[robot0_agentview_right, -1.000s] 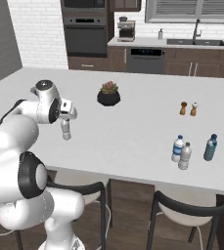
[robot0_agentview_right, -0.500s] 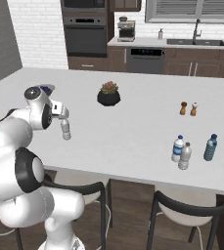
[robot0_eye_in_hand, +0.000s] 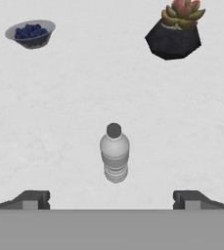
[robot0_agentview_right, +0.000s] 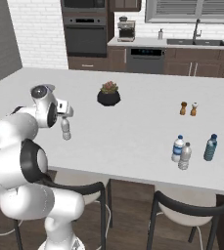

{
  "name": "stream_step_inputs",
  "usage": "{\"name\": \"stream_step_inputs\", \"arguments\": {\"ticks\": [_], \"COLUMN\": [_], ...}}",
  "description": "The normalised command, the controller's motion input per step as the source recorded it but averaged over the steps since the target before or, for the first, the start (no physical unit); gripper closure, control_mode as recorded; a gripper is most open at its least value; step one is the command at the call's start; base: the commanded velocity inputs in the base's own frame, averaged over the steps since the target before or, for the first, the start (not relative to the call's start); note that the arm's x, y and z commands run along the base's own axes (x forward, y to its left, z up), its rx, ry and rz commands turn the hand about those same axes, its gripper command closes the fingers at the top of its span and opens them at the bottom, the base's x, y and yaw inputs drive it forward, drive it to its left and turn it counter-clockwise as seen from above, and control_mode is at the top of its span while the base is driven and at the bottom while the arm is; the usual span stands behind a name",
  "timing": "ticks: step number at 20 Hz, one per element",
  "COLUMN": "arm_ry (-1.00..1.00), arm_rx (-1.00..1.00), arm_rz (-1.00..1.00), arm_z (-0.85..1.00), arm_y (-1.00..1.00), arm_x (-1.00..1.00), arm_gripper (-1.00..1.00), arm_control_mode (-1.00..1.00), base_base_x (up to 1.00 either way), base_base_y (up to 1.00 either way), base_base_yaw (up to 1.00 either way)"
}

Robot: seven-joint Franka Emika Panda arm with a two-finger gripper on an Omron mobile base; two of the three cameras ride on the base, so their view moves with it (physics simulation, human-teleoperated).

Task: Move the plastic bottles in the middle to the plastics group, and the glass bottles in the middle to the glass group.

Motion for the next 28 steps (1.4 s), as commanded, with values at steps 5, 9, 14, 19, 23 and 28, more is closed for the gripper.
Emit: {"name": "stream_step_inputs", "arguments": {"ticks": [5, 9, 14, 19, 23, 28], "arm_ry": [0.00, 0.00, 0.00, 0.00, 0.02, 0.02], "arm_rx": [0.00, 0.00, 0.00, 0.00, 0.00, 0.00], "arm_rz": [0.00, 0.00, 0.00, 0.00, 0.00, 0.00], "arm_z": [-0.09, -0.24, -0.17, -0.12, -0.20, -0.25], "arm_y": [-0.03, 0.00, 0.00, 0.00, 0.02, 0.05], "arm_x": [0.32, 0.17, 0.15, 0.08, 0.04, 0.10], "arm_gripper": [-1.00, -1.00, -1.00, -1.00, -1.00, -1.00], "arm_control_mode": [-1.00, -1.00, -1.00, -1.00, -1.00, -1.00], "base_base_x": [0.00, 0.00, 0.00, 0.00, 0.00, 0.00], "base_base_y": [0.00, 0.00, 0.00, 0.00, 0.00, 0.00], "base_base_yaw": [0.00, 0.00, 0.00, 0.00, 0.00, 0.00]}}
